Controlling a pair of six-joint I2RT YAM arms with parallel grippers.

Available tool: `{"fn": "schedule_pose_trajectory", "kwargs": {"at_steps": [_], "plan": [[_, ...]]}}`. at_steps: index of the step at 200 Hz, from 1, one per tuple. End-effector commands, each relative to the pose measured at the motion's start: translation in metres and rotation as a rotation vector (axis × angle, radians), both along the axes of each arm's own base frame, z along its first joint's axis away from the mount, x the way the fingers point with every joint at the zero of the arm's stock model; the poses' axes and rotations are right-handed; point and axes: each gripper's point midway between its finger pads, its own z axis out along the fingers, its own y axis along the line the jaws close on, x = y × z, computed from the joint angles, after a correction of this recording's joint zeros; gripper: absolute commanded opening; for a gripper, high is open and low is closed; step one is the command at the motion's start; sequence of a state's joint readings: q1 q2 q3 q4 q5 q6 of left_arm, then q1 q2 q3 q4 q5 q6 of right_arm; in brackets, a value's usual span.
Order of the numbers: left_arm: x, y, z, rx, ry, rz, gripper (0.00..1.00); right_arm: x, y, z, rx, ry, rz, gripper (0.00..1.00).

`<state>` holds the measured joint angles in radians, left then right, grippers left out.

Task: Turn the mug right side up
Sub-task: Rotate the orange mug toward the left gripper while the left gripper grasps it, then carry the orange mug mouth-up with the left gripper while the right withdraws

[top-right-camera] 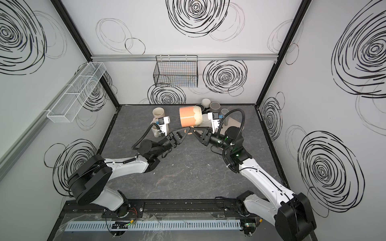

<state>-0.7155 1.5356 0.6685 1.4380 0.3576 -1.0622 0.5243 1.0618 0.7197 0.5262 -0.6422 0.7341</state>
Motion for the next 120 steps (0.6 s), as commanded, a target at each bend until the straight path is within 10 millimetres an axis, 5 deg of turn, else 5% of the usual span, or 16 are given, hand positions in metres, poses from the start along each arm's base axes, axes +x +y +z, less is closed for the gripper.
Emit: {"fn": "schedule_pose_trajectory", "kwargs": {"at_steps": [1, 26, 120], "plan": [[-0.015, 0.012, 0.026, -0.057, -0.079, 0.001, 0.0, -0.006, -0.004, 0.024, 0.02, -0.115, -0.025, 0.29], [-0.009, 0.018, 0.019, -0.049, -0.054, 0.021, 0.0, -0.006, -0.005, 0.024, 0.012, -0.118, -0.037, 0.38], [0.007, 0.039, -0.003, 0.029, -0.004, 0.108, 0.0, 0.003, -0.014, 0.006, -0.103, -0.124, -0.127, 0.4]]}}
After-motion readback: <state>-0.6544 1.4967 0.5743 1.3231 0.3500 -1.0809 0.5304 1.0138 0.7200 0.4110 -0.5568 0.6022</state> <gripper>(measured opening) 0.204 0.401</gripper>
